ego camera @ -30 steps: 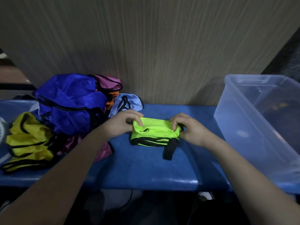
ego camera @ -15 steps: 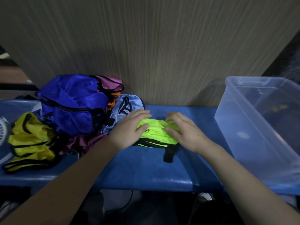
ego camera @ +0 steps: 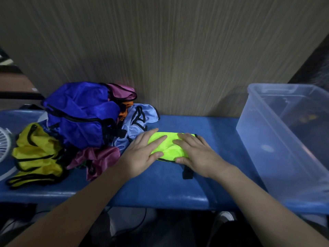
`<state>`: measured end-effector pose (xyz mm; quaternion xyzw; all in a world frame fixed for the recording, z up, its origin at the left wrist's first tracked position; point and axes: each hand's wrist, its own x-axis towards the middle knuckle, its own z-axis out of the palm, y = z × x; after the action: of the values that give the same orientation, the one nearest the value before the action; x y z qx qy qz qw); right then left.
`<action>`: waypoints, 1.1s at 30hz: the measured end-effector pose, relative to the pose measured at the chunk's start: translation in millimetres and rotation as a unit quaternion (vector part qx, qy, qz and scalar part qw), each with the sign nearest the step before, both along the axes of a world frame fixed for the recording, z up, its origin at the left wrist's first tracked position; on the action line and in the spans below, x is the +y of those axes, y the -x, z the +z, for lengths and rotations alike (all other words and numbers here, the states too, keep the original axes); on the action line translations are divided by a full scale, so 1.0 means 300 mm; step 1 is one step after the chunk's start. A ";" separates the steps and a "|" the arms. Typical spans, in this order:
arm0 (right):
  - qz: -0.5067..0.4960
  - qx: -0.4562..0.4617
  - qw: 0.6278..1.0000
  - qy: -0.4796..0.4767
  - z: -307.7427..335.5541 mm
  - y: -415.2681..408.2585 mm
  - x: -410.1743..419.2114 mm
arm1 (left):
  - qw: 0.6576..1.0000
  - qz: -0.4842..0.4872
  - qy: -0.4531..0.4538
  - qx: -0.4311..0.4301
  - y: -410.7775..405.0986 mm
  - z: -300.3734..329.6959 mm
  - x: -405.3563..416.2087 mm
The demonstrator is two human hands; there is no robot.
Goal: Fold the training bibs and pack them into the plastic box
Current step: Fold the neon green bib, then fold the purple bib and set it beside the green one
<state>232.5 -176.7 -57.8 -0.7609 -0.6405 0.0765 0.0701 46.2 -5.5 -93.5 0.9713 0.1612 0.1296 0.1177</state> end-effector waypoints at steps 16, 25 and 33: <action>-0.051 -0.171 0.975 -0.130 -0.016 0.101 0.054 | 0.975 0.059 0.160 -0.146 -0.053 0.060 -0.005; -0.185 -0.227 0.950 -0.112 0.009 -0.097 0.062 | 0.991 0.051 0.094 -0.083 -0.009 0.089 -0.014; -0.302 -0.056 0.946 -0.101 0.010 -0.162 0.121 | 0.991 0.052 0.082 -0.088 0.032 0.107 -0.018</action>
<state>281.0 -140.3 -54.7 -0.9105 -0.3885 -0.0561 0.1299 36.6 -10.9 -61.5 0.9334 0.2112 0.2065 0.2039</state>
